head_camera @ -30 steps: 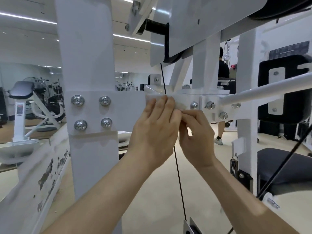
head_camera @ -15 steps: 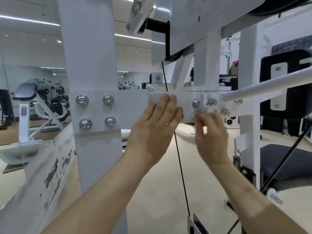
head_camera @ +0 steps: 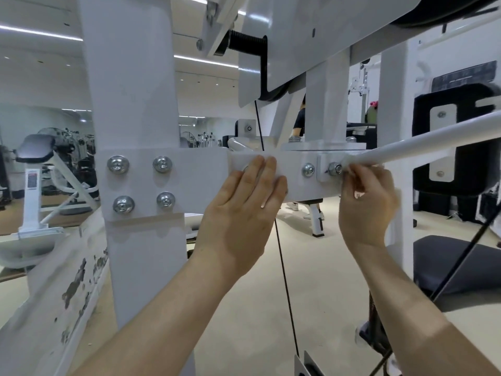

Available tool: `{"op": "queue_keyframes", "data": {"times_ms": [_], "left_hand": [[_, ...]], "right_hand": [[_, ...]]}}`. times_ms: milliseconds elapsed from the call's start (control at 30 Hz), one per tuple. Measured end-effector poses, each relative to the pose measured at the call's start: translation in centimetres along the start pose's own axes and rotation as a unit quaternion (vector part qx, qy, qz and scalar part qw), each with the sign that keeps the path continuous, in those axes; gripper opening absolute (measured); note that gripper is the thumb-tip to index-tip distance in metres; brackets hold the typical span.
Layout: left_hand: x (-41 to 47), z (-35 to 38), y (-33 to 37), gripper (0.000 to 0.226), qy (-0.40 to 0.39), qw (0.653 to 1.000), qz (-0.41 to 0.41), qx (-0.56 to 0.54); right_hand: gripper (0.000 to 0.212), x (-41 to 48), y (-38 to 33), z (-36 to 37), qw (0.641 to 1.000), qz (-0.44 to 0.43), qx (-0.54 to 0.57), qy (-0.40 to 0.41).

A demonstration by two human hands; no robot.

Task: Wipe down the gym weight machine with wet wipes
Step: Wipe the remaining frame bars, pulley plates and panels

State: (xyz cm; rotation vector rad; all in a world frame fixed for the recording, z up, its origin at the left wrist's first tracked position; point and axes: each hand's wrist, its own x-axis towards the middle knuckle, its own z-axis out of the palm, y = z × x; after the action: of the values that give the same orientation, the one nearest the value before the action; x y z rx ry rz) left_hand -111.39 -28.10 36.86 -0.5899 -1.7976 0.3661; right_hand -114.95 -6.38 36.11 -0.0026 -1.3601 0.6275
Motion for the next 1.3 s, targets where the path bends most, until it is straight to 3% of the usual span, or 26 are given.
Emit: {"op": "queue_keyframes", "data": {"times_ms": [133, 267, 367, 467, 533, 700, 867, 1000, 1167, 1300], "left_hand": [[-0.1, 0.4, 0.6, 0.062, 0.028, 0.999, -0.02, 0.0], [0.0, 0.5, 0.6, 0.059, 0.044, 0.999, -0.022, -0.003], [0.0, 0.5, 0.8, 0.058, 0.049, 0.998, -0.028, -0.007], [0.0, 0.6, 0.9, 0.057, 0.057, 0.998, -0.031, -0.013], [0.0, 0.7, 0.9, 0.057, 0.062, 0.997, -0.031, -0.017], [0.0, 0.8, 1.0, 0.057, 0.061, 0.997, -0.035, -0.014], [-0.1, 0.8, 0.8, 0.056, 0.048, 0.998, -0.033, -0.026], [-0.5, 0.2, 0.9, 0.059, 0.054, 0.99, -0.052, -0.118], [-3.7, -1.0, 1.3, 0.059, 0.135, 0.947, -0.132, -0.26], [-5.8, -1.4, 0.3, 0.065, 0.116, 0.911, -0.246, -0.308]], "right_hand": [[0.012, -1.3, 1.3, -1.3, 0.994, -0.092, -0.052, -0.038], [0.013, -1.3, 0.1, -2.1, 0.992, 0.097, 0.067, -0.035], [0.011, -0.3, -1.0, -1.1, 0.982, 0.149, 0.113, 0.017], [0.008, 0.9, 0.8, -0.6, 0.929, 0.317, 0.169, 0.083], [0.008, 1.1, 2.3, -0.5, 0.91, 0.372, 0.159, 0.09], [0.012, -0.3, 0.6, -0.6, 0.946, 0.3, 0.115, 0.044], [0.012, -2.4, -1.5, -0.7, 0.996, 0.028, 0.087, -0.001], [0.012, -3.9, -5.2, 1.4, 0.989, 0.074, 0.128, -0.033], [0.016, -4.8, -5.7, 0.6, 0.986, -0.013, 0.127, -0.11], [0.015, -3.9, -5.2, 0.2, 0.979, 0.141, 0.111, -0.095]]}}
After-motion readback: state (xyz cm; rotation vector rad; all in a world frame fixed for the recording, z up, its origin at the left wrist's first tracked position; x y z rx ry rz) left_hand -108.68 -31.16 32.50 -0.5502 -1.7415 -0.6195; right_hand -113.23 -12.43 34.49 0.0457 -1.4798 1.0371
